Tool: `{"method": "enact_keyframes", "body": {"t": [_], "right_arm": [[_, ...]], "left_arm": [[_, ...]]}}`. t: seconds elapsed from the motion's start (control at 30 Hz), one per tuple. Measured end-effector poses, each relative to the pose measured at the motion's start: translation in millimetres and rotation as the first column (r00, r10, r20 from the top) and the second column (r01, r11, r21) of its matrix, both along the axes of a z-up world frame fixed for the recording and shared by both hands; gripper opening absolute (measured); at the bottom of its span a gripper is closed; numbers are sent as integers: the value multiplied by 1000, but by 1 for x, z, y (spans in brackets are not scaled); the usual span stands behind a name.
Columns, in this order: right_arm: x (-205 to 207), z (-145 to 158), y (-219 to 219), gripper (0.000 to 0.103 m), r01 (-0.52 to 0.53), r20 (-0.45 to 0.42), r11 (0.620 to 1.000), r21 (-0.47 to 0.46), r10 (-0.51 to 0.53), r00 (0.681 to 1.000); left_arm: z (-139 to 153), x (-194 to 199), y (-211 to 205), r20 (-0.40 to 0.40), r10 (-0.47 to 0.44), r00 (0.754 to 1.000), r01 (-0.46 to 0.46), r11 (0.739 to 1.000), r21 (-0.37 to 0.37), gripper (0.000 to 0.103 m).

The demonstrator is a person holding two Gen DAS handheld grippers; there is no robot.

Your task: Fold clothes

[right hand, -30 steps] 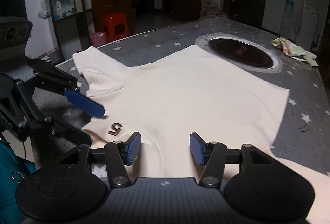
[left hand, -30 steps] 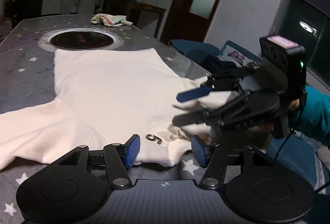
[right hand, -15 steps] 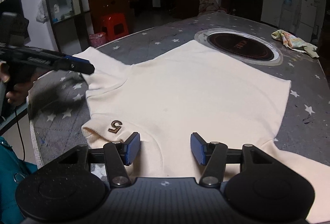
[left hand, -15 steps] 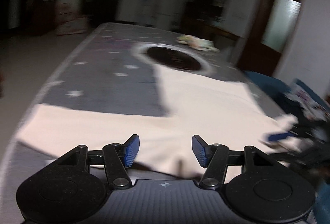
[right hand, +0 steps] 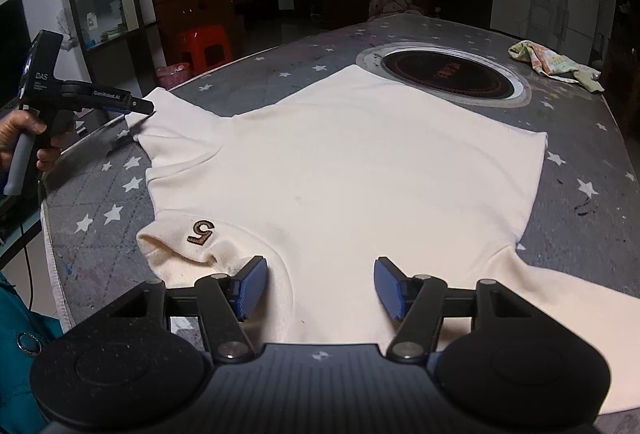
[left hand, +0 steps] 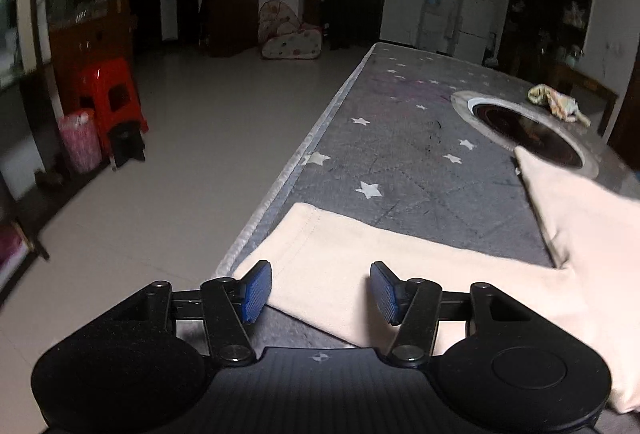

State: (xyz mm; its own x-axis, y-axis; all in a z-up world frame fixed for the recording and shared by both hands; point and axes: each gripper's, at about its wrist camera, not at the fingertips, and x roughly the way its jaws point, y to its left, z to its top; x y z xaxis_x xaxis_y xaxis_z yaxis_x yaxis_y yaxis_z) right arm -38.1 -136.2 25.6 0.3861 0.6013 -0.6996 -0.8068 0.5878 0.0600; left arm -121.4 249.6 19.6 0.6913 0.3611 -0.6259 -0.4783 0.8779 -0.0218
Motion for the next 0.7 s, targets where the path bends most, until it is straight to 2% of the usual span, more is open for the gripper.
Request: {"method": "enact_keyframes", "body": {"t": [0.07,0.13,0.23,0.33,0.43,0.53,0.6,0.7], "right_arm": [[0,-1,0,61,2,-2,1000,-2,-2,1000],[1,-1,0,62,4,-1,1000,-5,-4,1000],[-1,-2,0,63,7,3,1000,-9,-7,1000],[-1,-3,-1,63,9,6,1000,-9,-9,1000],[-2,-2,-2,63,14,7,1000,-6,-14,1000],[-2,2,-3,63,20,11,1000,5,-20,1000],[-3,4,-4,64,24,18,1000,11,-24,1000],[-1,5,-5,64,34,20,999,15,-35,999]], "left_arm": [[-2,7,0,-4,-18,1000,18,999,36,27],[-4,14,3,-7,-33,999,33,998,58,19],[-8,28,5,-31,-30,999,33,991,133,17],[-7,34,9,-47,-20,999,27,988,155,17],[-4,39,12,-62,-2,998,11,990,141,17],[4,38,4,-39,-25,999,28,996,81,18],[12,34,-12,-15,-96,995,96,995,34,18],[21,30,-45,19,-238,971,238,971,3,19]]}}
